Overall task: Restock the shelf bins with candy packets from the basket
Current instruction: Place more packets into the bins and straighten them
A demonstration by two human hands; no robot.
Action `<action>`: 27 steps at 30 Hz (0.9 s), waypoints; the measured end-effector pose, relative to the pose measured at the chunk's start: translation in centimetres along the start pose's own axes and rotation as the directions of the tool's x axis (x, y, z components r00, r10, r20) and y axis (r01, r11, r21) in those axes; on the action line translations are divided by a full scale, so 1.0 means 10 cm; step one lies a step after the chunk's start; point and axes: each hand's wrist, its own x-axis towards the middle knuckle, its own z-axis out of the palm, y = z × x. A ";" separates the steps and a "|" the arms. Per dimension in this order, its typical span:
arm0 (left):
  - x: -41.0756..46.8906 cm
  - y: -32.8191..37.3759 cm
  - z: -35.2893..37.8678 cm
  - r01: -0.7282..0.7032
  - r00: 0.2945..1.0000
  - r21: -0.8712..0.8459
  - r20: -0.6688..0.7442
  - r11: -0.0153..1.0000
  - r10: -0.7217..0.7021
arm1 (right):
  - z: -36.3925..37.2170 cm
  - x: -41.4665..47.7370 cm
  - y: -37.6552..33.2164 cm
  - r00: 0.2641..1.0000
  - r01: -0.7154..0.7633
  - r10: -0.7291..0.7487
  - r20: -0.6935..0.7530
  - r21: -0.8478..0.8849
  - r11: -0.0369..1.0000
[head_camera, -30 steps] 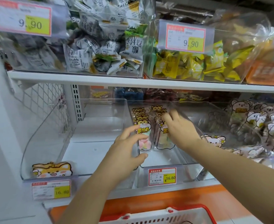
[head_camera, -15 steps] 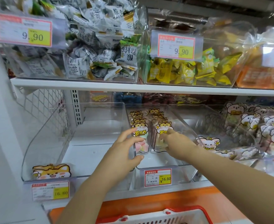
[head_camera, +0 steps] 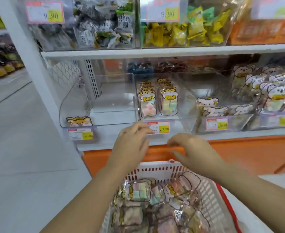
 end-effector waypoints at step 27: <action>-1.67 0.27 1.50 -0.027 0.163 0.230 0.961 0.973 -0.223 | 2.41 -1.27 1.06 0.696 0.181 0.150 0.702 -0.374 0.910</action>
